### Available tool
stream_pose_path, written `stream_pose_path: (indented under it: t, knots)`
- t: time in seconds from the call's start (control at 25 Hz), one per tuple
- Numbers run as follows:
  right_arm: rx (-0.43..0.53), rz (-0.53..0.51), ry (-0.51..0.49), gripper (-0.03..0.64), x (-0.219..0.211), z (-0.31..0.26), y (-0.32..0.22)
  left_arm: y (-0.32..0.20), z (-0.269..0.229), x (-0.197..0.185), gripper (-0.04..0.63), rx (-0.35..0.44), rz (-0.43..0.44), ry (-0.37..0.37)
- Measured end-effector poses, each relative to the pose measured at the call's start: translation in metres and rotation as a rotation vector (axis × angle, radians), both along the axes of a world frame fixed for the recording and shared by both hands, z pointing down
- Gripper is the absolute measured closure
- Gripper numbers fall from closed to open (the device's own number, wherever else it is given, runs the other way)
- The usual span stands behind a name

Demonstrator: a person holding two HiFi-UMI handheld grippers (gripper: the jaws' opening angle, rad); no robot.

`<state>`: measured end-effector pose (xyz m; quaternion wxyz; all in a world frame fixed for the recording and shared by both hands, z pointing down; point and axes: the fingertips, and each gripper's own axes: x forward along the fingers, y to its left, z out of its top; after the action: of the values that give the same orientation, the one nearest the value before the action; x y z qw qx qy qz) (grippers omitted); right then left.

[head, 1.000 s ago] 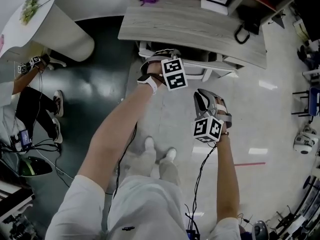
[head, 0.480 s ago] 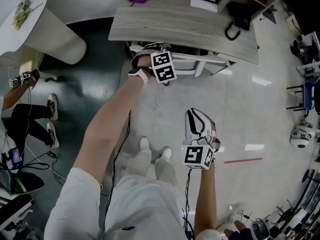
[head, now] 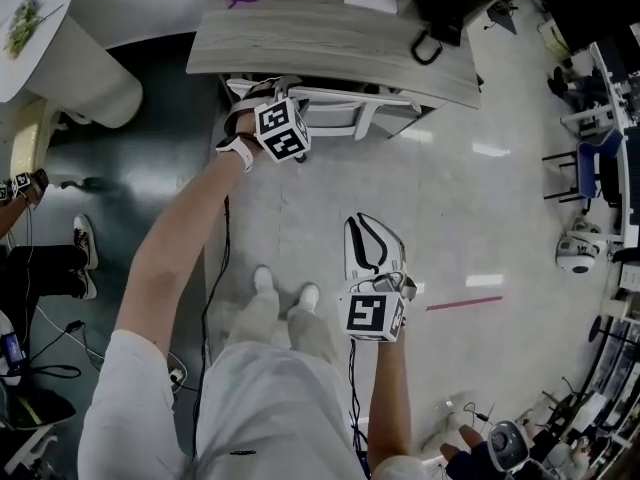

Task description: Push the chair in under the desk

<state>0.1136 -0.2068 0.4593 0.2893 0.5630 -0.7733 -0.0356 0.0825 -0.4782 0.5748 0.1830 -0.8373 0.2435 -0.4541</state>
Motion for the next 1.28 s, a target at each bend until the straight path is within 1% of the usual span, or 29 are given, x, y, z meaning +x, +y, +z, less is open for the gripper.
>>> stream_pose_path:
  t: [0.04,0.08,0.16,0.32,0.4,0.48,0.52,0.56,0.6,0.72,0.88,1.08,1.28]
  knots:
    - [0.003,0.004,-0.004,0.557,0.003,-0.001,0.005,0.012,-0.004,-0.001,0.430,0.001,-0.004,0.026]
    - [0.006,0.009,-0.007,0.558,0.006,-0.003,0.011,0.026,-0.006,-0.001,0.428,-0.017,-0.008,0.055]
    - [0.013,0.019,-0.017,0.558,0.009,-0.008,0.022,0.053,-0.008,-0.006,0.430,-0.074,-0.027,0.118]
    - [0.034,0.017,-0.032,0.558,0.005,-0.023,0.043,0.105,-0.022,-0.034,0.445,-0.192,-0.101,0.249]
    - [0.044,0.013,-0.033,0.558,0.002,-0.029,0.054,0.130,-0.033,-0.050,0.460,-0.209,-0.116,0.290]
    - [0.036,0.013,-0.036,0.558,-0.001,-0.032,0.065,0.155,-0.047,-0.067,0.475,-0.214,-0.141,0.338]
    - [0.019,0.014,-0.044,0.561,-0.003,-0.033,0.072,0.169,-0.055,-0.075,0.500,-0.218,-0.158,0.367]
    - [-0.001,0.012,-0.058,0.588,-0.005,-0.033,0.079,0.183,-0.062,-0.082,0.529,-0.221,-0.173,0.395]
    - [-0.013,0.008,-0.075,0.589,-0.008,-0.035,0.084,0.198,-0.070,-0.088,0.544,-0.220,-0.182,0.419]
    - [0.004,0.006,-0.117,0.589,-0.013,-0.046,0.100,0.243,-0.090,-0.100,0.569,-0.208,-0.193,0.469]
    - [0.040,0.012,-0.145,0.589,-0.018,-0.060,0.121,0.301,-0.111,-0.120,0.581,-0.237,-0.244,0.558]
    - [0.098,-0.003,-0.168,0.589,-0.027,-0.078,0.139,0.352,-0.145,-0.147,0.588,-0.178,-0.306,0.638]
    - [0.108,-0.019,-0.211,0.592,-0.027,-0.089,0.155,0.391,-0.177,-0.158,0.588,-0.143,-0.336,0.723]
